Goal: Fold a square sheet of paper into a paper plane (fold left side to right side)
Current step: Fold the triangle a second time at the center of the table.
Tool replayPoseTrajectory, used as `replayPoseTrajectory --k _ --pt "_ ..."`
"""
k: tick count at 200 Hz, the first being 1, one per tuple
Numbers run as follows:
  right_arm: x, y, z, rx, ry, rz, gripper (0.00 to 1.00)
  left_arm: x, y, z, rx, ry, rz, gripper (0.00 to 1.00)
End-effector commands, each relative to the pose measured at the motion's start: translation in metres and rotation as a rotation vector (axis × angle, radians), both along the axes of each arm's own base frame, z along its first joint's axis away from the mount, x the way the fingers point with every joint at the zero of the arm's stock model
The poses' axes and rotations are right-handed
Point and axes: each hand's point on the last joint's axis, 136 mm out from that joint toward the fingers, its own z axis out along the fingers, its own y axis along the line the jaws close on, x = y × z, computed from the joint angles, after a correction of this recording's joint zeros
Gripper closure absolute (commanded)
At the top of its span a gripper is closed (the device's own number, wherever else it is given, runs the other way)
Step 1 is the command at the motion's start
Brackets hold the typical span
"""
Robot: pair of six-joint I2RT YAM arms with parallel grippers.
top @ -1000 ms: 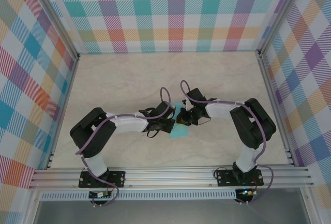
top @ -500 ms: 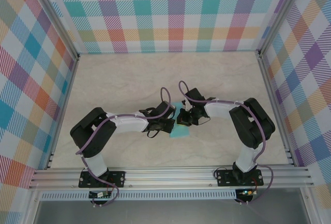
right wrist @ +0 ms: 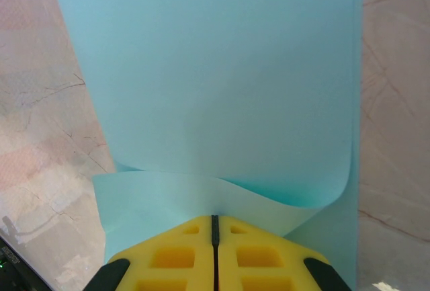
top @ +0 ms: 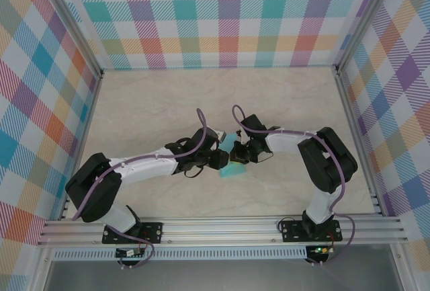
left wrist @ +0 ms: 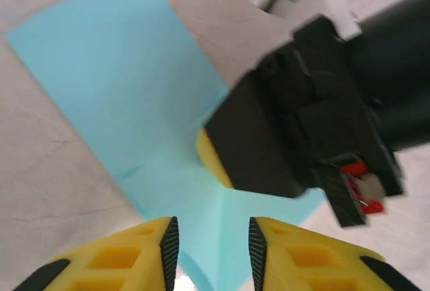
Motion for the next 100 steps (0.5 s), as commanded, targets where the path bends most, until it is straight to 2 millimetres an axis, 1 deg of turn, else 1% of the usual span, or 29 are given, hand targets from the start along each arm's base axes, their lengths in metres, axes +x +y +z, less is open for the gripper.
replayPoseTrajectory --k 1,26,40,76,100 --pt "-0.015 -0.017 -0.019 -0.096 0.073 -0.005 0.93 -0.017 -0.017 -0.001 -0.134 0.096 -0.063 0.68" --pt "-0.015 -0.016 -0.018 -0.094 0.073 -0.005 0.93 -0.021 -0.028 -0.008 -0.171 0.143 -0.091 0.72" --pt "-0.015 -0.016 -0.018 -0.095 0.073 -0.002 0.93 -0.022 -0.030 -0.015 -0.168 0.160 -0.095 0.73" --pt "-0.015 -0.016 -0.018 -0.098 0.073 0.003 0.93 -0.021 -0.025 -0.039 -0.109 0.186 -0.072 0.75" --pt "-0.015 -0.016 -0.018 -0.102 0.072 0.007 0.93 -0.022 -0.021 -0.050 -0.083 0.202 -0.064 0.76"
